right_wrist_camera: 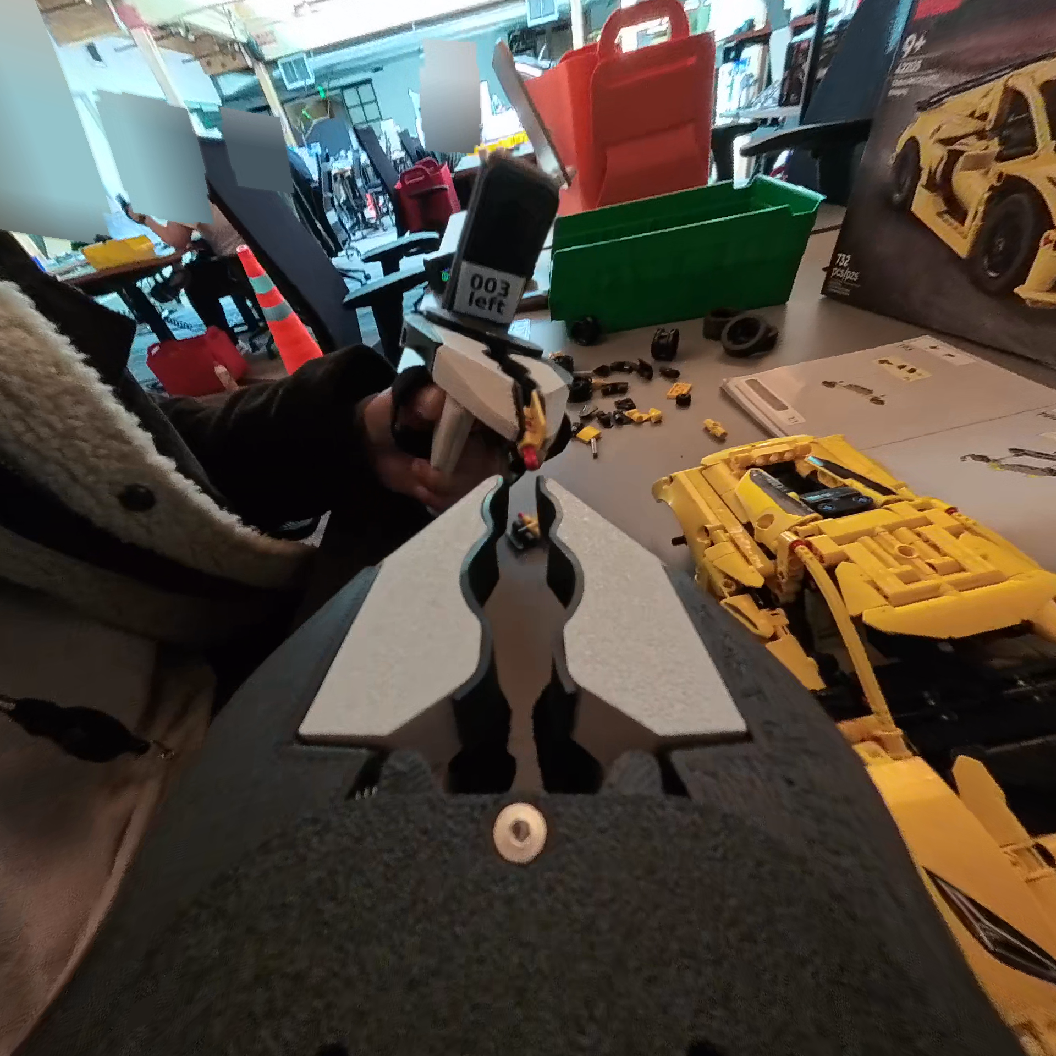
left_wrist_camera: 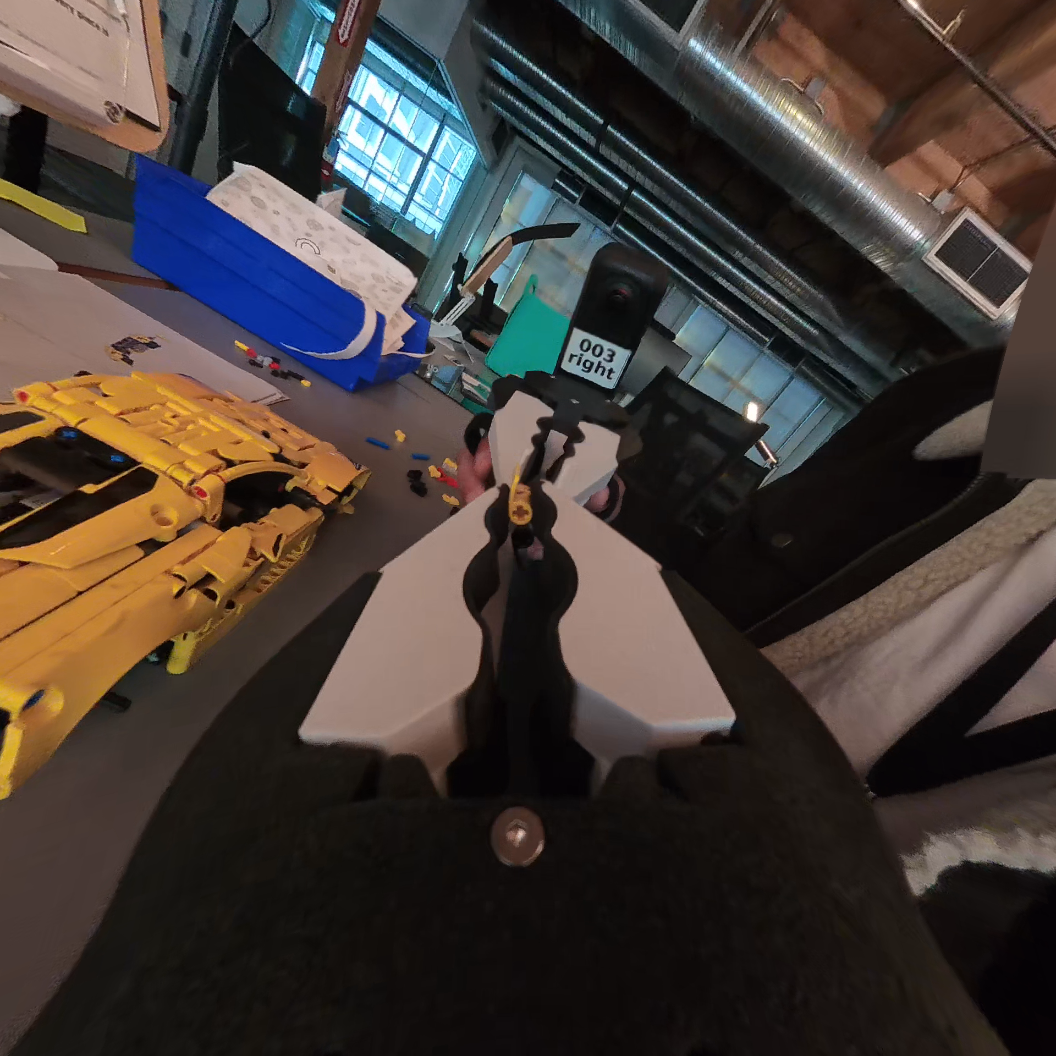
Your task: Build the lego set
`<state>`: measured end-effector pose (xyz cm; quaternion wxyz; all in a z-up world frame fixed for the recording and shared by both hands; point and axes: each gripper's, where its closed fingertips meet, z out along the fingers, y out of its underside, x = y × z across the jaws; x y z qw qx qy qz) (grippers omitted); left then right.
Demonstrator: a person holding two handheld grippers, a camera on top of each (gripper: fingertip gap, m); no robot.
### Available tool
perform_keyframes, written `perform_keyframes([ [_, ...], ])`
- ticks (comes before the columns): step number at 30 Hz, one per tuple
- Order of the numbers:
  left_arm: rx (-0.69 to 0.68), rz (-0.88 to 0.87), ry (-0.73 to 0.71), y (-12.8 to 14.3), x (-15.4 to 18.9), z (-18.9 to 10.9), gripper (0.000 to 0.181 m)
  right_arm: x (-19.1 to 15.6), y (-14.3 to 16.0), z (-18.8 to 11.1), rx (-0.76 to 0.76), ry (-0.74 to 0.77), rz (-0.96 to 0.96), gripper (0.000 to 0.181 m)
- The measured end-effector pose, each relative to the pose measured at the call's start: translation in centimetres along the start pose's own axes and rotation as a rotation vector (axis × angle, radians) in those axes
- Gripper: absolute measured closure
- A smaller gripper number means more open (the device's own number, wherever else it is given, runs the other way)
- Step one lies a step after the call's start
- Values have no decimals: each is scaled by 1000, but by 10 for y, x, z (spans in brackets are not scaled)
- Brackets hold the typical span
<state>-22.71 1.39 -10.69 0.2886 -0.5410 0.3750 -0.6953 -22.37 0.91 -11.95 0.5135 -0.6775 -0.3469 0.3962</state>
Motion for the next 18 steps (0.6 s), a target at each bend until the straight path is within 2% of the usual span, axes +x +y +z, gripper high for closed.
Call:
perform_keyframes([
  [3,-14,0,-4,3,0,3,174,1,1,1,-3,-1,27,167],
  [5,17,-41,-22,-1,-6,0,174,2,2,4,-10,14,24,157],
  [8,83,-161,-72,-7,-24,-5,174,12,3,19,-21,192,-85,120],
  [10,160,-252,-75,-13,-31,-8,174,18,-1,32,4,347,-149,115],
  [14,314,-416,17,-27,-31,-13,175,26,-9,44,-2,569,-258,127],
  [15,328,-446,46,-28,-30,-13,175,28,-13,43,-3,612,-312,127],
  [18,324,-471,91,-26,-23,-8,175,30,-24,36,5,725,-461,143],
])
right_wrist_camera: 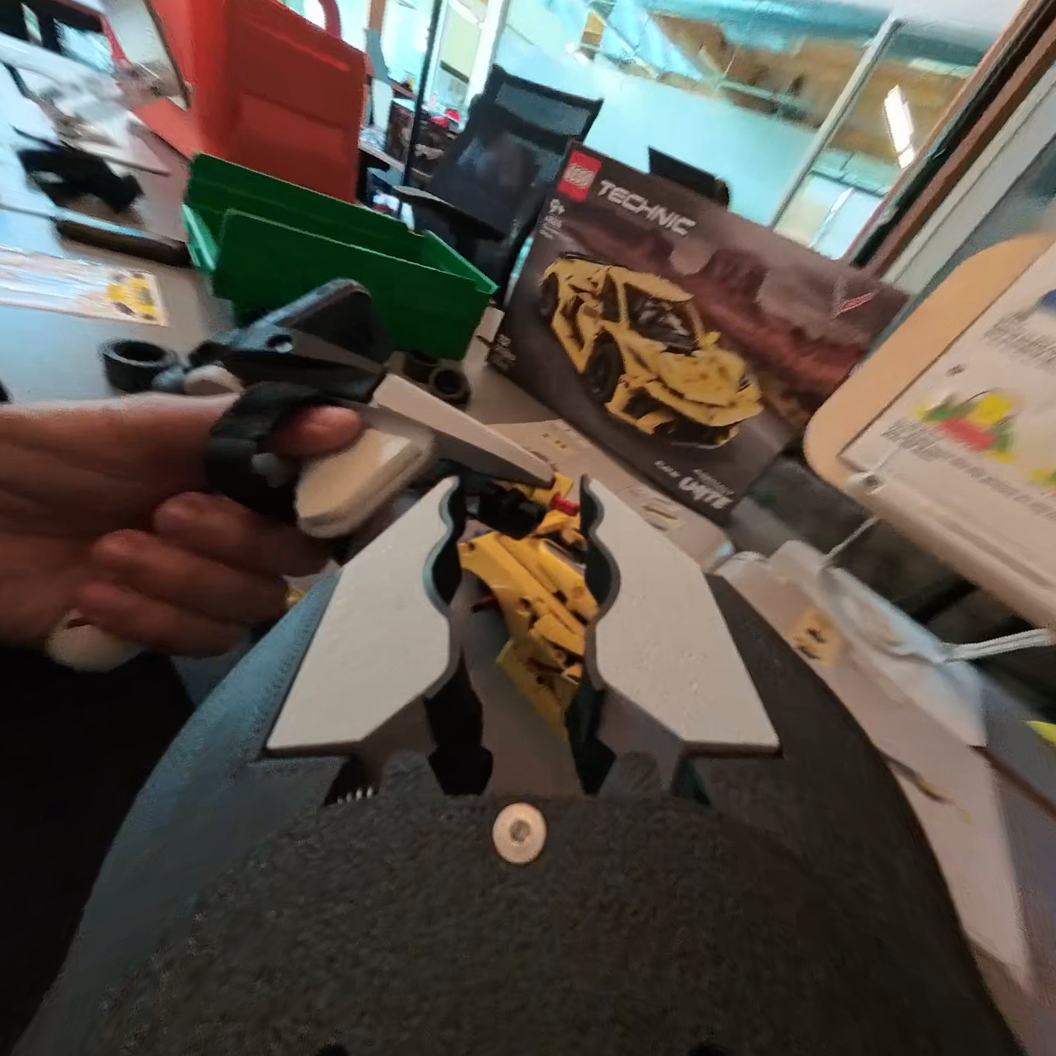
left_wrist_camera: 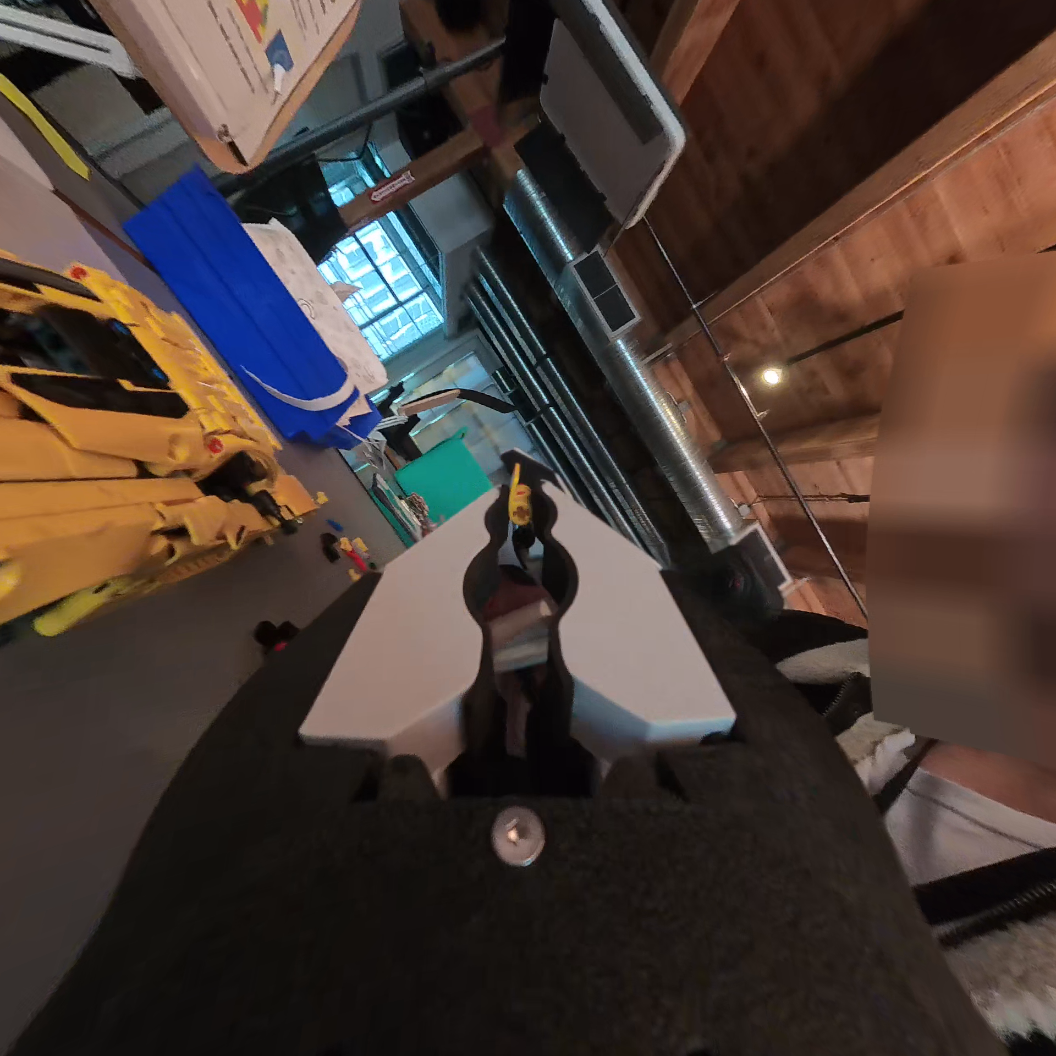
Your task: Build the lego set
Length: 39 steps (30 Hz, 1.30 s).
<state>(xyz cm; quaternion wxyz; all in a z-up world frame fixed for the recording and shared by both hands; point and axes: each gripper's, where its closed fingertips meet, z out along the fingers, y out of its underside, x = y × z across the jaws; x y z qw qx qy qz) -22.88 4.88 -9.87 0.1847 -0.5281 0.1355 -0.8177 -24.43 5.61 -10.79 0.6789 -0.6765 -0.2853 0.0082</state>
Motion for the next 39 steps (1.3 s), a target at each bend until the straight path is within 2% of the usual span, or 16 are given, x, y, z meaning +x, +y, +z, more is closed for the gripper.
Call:
perform_keyframes([
  [2,-22,-10,7,4,0,1,175,2,3,-3,-8,15,-72,148],
  [5,-66,-19,23,11,3,2,175,-1,2,-9,12,-68,-79,148],
  [7,-141,-3,25,19,4,0,175,-6,4,-15,10,-202,-113,148],
  [9,-254,34,32,33,9,-1,175,-16,4,-27,32,-410,-152,148],
  [11,-313,120,3,41,8,1,174,-19,6,-37,8,-551,-110,148],
  [13,-289,178,-42,36,3,2,175,-12,14,-33,-34,-508,-68,146],
  [16,-192,195,-90,21,-3,-1,175,1,14,-25,-19,-281,-31,139],
  [18,-151,208,-125,16,-7,-1,175,0,13,-20,-20,-179,-87,136],
  [20,-147,202,-132,17,-9,0,175,-5,16,-16,-55,-139,-157,137],
  [23,-177,186,-123,24,-9,2,175,-6,21,-14,-73,-135,-160,138],
  [25,-192,187,-124,27,-9,2,175,-3,23,-15,-75,-130,-159,147],
  [31,-201,196,-131,28,-11,2,175,-3,26,-16,-112,-160,-197,148],
  [34,-206,217,-148,29,-12,3,175,-3,28,-16,-129,-206,-153,150],
  [39,-213,238,-171,30,-15,3,175,-3,32,-16,-137,-198,-174,150],
])
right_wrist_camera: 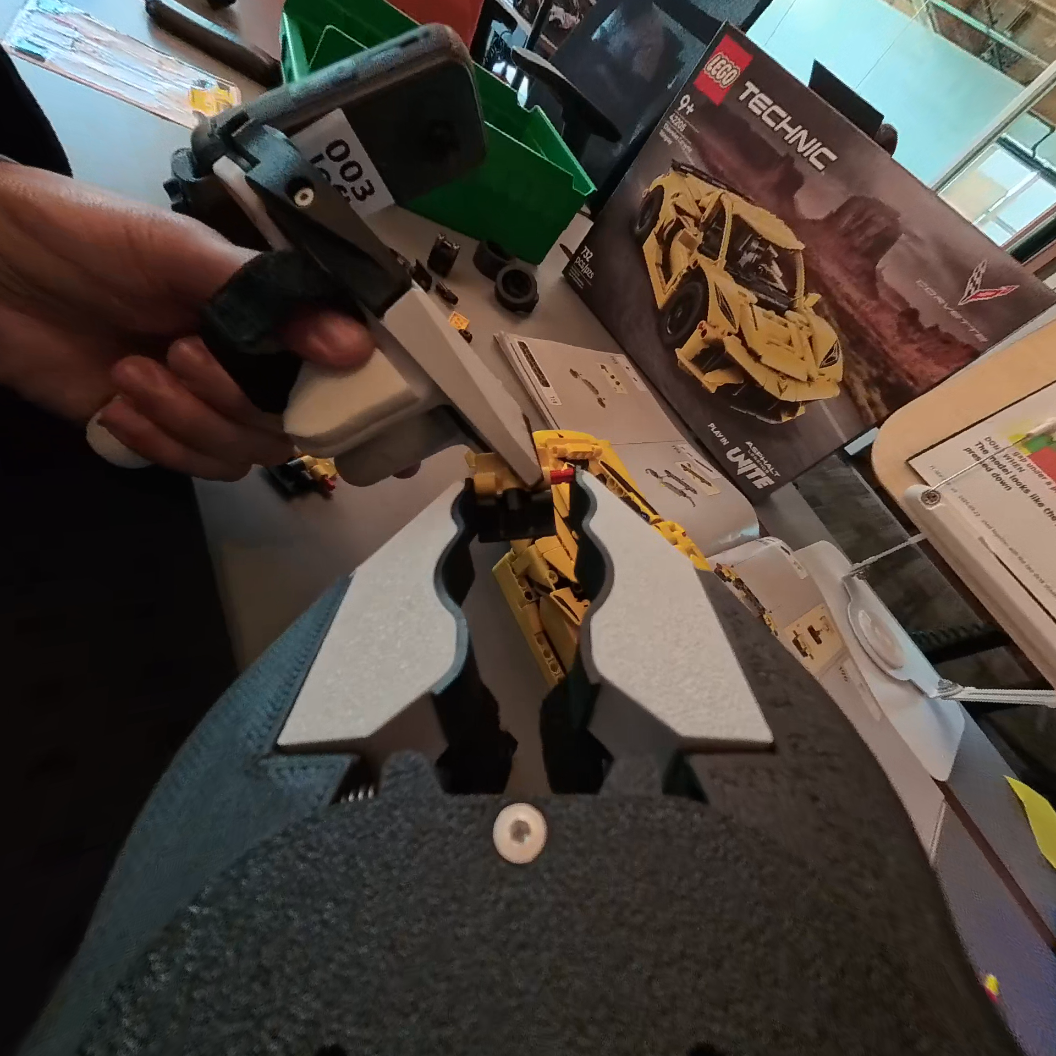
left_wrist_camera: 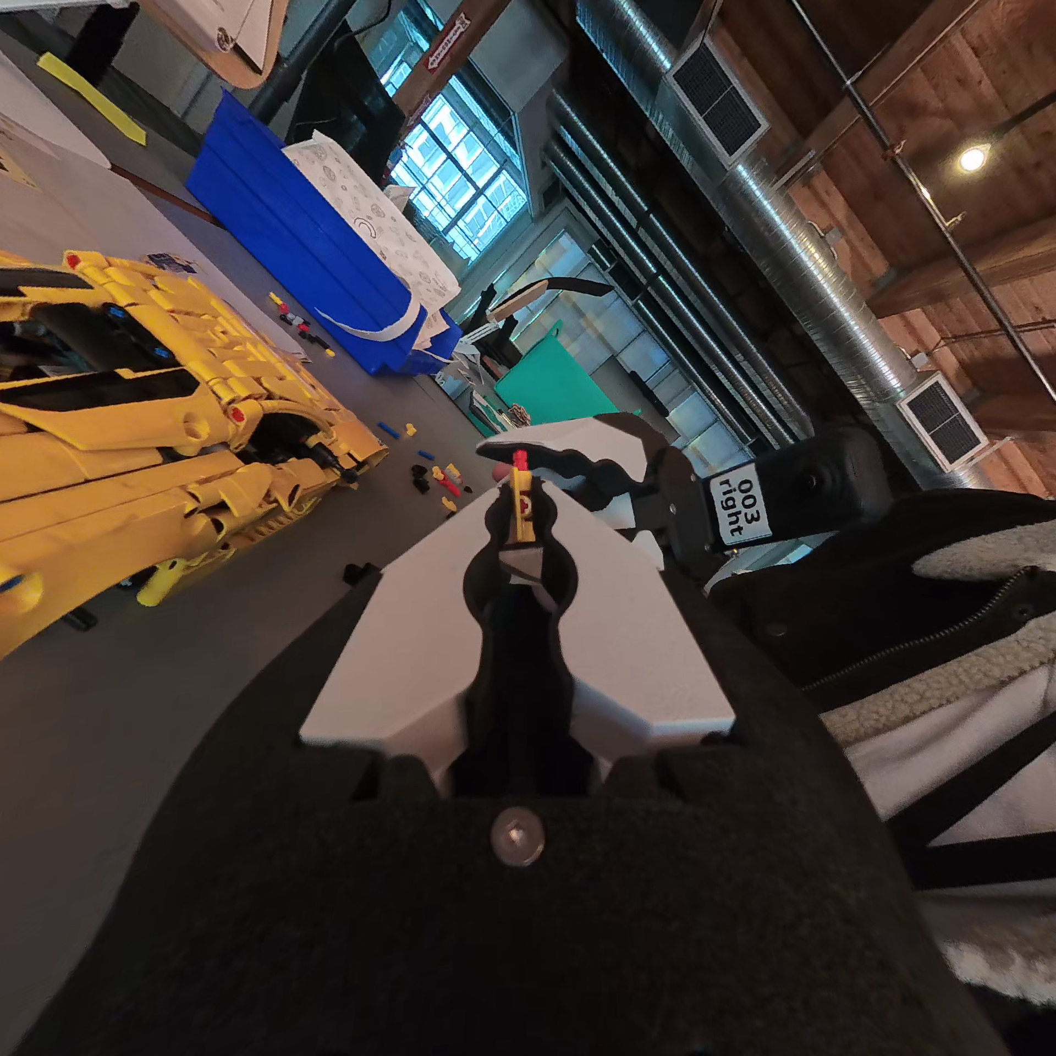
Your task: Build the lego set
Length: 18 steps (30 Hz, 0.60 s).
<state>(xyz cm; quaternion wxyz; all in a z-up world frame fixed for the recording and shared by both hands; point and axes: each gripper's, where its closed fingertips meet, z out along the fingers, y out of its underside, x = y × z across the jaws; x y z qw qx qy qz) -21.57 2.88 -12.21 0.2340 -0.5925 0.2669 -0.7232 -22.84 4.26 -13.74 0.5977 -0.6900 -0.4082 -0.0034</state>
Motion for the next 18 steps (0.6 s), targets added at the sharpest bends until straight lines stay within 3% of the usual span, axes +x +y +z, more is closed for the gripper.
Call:
perform_keyframes([
  [7,-30,30,-39,-4,-7,-3,175,0,5,-1,74,-91,251,149],
  [9,-91,80,-42,1,-6,-7,175,-6,9,-8,87,-244,369,152],
  [11,-132,139,-28,6,0,-8,175,-10,9,-15,101,-436,591,141],
  [13,-222,185,-3,20,6,-5,175,-18,-4,-29,147,-667,780,147],
  [18,-276,218,53,33,17,0,175,-36,3,-38,76,-836,825,174],
])
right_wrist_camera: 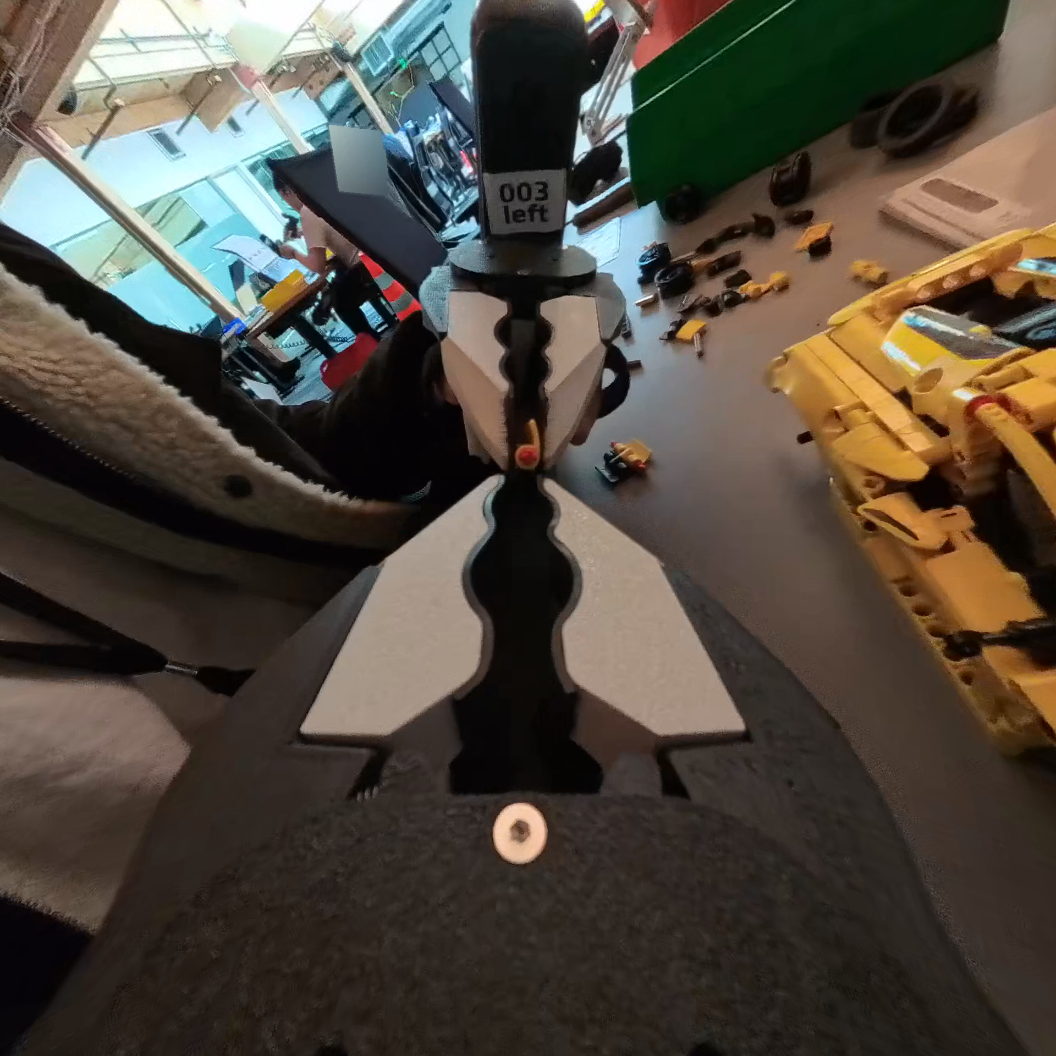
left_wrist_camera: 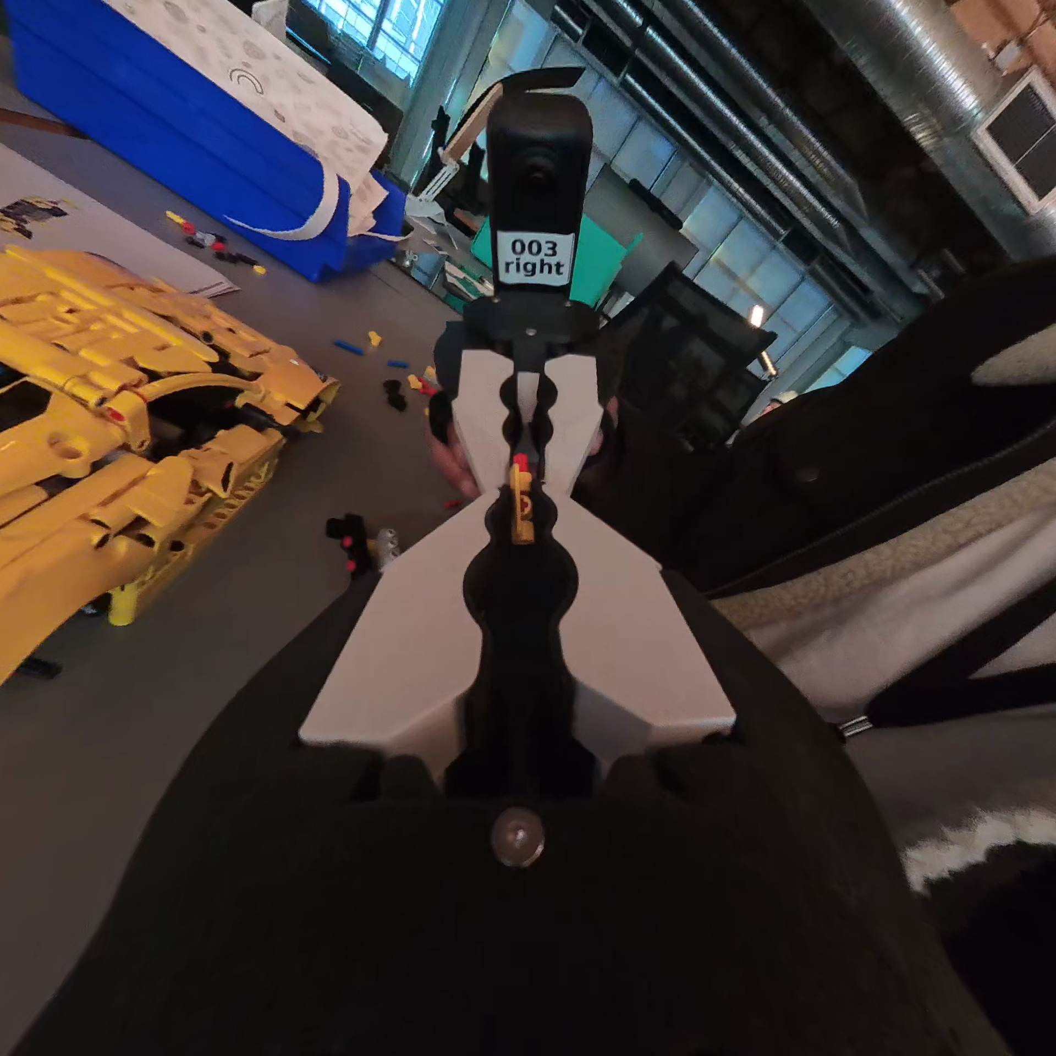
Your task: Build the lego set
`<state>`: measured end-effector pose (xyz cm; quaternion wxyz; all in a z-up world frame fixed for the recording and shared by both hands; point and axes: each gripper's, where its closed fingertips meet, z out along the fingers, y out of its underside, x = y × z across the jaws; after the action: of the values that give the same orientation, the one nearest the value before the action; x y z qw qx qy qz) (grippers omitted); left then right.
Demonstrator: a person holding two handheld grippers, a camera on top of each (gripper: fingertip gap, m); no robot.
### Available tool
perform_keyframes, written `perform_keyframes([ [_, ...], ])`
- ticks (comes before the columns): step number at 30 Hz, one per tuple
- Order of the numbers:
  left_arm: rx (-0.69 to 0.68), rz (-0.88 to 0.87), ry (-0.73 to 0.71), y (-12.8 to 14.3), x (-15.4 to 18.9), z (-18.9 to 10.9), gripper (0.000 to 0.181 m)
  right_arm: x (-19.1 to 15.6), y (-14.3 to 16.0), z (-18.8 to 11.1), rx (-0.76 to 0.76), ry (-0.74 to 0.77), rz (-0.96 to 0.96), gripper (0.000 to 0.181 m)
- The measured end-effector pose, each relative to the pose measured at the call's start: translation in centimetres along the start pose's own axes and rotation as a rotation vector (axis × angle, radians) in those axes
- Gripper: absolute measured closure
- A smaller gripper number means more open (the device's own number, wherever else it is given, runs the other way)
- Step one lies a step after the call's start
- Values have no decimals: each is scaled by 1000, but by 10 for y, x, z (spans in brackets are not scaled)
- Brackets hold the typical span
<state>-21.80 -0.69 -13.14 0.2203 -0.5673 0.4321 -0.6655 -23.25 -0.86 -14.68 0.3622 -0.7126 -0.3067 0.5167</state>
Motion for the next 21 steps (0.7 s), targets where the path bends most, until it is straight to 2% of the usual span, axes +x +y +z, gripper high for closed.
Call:
perform_keyframes([
  [3,82,-19,-22,-13,-5,-4,173,7,-13,-5,77,-9,52,175],
  [5,139,-24,-35,-22,-7,-10,163,17,-32,-18,227,-9,137,175],
  [8,120,-18,-39,-19,-7,-4,163,10,-48,-25,347,-77,163,176],
  [14,142,19,-72,-22,-6,2,176,9,-44,-11,326,-44,118,175],
  [21,97,10,-61,-14,-6,3,177,9,-39,-12,286,-40,99,172],
])
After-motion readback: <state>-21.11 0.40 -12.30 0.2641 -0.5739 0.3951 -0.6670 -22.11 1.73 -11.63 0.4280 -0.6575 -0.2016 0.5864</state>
